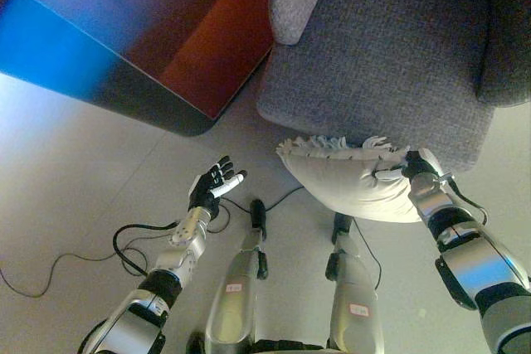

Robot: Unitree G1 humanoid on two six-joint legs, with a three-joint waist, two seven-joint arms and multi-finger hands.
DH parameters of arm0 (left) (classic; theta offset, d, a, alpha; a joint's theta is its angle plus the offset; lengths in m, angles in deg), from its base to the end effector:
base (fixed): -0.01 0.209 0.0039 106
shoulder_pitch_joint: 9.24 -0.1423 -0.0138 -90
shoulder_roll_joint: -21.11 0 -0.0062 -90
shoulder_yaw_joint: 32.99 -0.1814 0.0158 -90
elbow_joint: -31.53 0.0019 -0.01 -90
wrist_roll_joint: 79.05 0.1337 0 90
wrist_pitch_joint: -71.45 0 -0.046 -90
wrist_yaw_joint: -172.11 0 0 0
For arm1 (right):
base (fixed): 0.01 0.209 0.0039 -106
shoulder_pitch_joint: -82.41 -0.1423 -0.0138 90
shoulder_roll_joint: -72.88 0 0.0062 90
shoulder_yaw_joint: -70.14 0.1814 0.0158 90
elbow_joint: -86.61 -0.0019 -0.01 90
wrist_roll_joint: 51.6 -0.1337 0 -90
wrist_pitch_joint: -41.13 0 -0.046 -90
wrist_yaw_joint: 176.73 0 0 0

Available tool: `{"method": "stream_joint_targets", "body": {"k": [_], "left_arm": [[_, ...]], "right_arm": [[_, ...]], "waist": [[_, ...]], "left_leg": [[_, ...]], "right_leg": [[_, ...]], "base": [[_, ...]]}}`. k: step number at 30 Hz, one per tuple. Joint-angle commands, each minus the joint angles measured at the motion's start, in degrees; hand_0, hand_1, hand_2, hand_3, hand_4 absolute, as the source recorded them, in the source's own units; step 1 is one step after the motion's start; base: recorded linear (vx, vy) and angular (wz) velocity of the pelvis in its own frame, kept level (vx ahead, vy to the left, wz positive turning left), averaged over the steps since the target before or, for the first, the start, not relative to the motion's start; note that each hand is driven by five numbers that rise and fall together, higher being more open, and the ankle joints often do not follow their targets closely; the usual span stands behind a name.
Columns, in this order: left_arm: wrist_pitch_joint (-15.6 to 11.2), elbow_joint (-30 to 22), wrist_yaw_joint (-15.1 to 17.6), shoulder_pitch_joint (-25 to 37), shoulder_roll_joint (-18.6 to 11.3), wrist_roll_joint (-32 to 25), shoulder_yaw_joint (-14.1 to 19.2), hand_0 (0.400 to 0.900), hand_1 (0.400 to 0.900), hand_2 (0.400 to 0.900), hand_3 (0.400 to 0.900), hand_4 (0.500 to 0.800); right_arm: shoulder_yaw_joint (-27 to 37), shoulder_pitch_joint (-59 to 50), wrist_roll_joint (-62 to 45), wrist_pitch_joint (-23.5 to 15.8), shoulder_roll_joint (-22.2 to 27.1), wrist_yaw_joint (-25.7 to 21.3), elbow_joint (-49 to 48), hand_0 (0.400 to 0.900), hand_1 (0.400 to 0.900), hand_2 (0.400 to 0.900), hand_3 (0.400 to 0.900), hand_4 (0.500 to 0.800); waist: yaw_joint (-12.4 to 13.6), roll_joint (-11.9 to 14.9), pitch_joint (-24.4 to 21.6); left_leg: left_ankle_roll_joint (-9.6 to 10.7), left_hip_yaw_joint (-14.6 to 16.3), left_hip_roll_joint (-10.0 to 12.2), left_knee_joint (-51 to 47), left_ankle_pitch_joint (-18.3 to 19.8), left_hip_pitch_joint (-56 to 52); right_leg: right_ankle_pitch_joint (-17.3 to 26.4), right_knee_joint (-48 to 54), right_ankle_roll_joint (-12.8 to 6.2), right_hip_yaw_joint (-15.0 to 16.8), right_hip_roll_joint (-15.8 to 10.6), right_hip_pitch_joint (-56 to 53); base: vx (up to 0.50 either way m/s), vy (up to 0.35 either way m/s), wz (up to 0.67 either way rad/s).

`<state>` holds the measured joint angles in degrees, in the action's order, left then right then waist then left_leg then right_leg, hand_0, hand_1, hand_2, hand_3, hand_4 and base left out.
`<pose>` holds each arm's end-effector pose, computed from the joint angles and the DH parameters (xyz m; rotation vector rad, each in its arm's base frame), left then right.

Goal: Pick up the pillow and put it on the sofa.

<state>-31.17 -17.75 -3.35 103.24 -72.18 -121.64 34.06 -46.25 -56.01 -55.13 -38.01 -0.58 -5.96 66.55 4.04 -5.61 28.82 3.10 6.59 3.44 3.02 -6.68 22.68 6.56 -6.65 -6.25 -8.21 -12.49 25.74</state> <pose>0.2550 0.1765 0.0123 -0.1981 0.2250 -0.0120 0.3093 -0.2713 0.0801 -0.8006 0.5496 -0.3041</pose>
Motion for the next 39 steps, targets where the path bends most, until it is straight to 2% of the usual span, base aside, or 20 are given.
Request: {"method": "stream_joint_targets", "body": {"k": [1,15,20,29,33,39], "left_arm": [[-3.97,-6.22,1.16,0.95,-3.25,-0.55,0.81,0.9,0.9,0.9,0.9,0.8],[-3.28,-6.94,1.27,1.61,-3.37,-0.81,1.43,0.9,0.9,0.9,0.9,0.8],[-2.14,-6.07,1.11,0.95,-3.04,-0.95,2.11,0.9,0.9,0.9,0.9,0.8],[-1.12,-2.58,0.94,-2.91,-1.21,1.19,4.4,0.9,0.9,0.9,0.9,0.8],[0.45,-1.48,0.47,-6.32,-0.6,3.7,5.57,0.9,0.9,0.9,0.9,0.8],[4.38,1.53,-1.04,-12.32,-0.23,9.03,7.29,0.9,0.9,0.9,0.9,0.8]], "right_arm": [[-3.69,-5.43,2.48,0.36,4.12,0.26,1.61,0.4,0.4,0.4,0.4,0.5],[-3.03,-6.6,2.59,0.88,4.68,-0.18,1.45,0.4,0.4,0.4,0.4,0.5],[-2.41,-5.74,2.8,1.36,4.85,0.09,0.66,0.4,0.4,0.4,0.4,0.5],[0.13,-0.26,3.1,-2.49,4.98,-2.69,-4.85,0.4,0.4,0.4,0.4,0.5],[2.31,4.88,3.96,-2.33,5.14,-4.21,-10.29,0.4,0.4,0.4,0.4,0.5],[4.12,12.92,9.26,0.69,6.76,-2.24,-21.5,0.4,0.4,0.4,0.4,0.5]], "waist": [[1.77,-0.16,0.97],[2.02,0.05,0.97],[2.13,0.56,0.97],[2.29,2.63,0.97],[2.22,3.99,-2.16],[1.79,6.2,-8.62]], "left_leg": [[0.66,-5.74,-0.36,8.59,4.63,4.81],[0.59,-5.97,-0.27,9.26,4.3,5.5],[0.65,-5.83,0.03,8.62,4.38,3.36],[1.15,-5.1,0.85,5.02,4.74,-7.28],[1.52,-4.66,1.34,2.55,4.62,-11.3],[2.4,-3.73,2.6,-1.27,4.4,-18.77]], "right_leg": [[0.1,-7.07,-3.71,1.01,-3.95,5.03],[-0.03,-7.89,-3.5,0.82,-3.69,5.47],[-0.33,-7.6,-3.52,0.61,-3.7,3.32],[-0.85,-4.59,-3.94,-0.31,-4.11,-7.4],[-0.69,-1.72,-4.13,-0.79,-4.0,-12.13],[-0.78,3.02,-4.23,-1.59,-3.09,-20.7]], "base": [[0.0,0.0,0.0],[0.0,0.0,0.0],[0.0,0.0,0.0],[0.05,-0.009,0.0],[0.11,-0.025,0.05],[0.18,-0.013,0.01]]}}
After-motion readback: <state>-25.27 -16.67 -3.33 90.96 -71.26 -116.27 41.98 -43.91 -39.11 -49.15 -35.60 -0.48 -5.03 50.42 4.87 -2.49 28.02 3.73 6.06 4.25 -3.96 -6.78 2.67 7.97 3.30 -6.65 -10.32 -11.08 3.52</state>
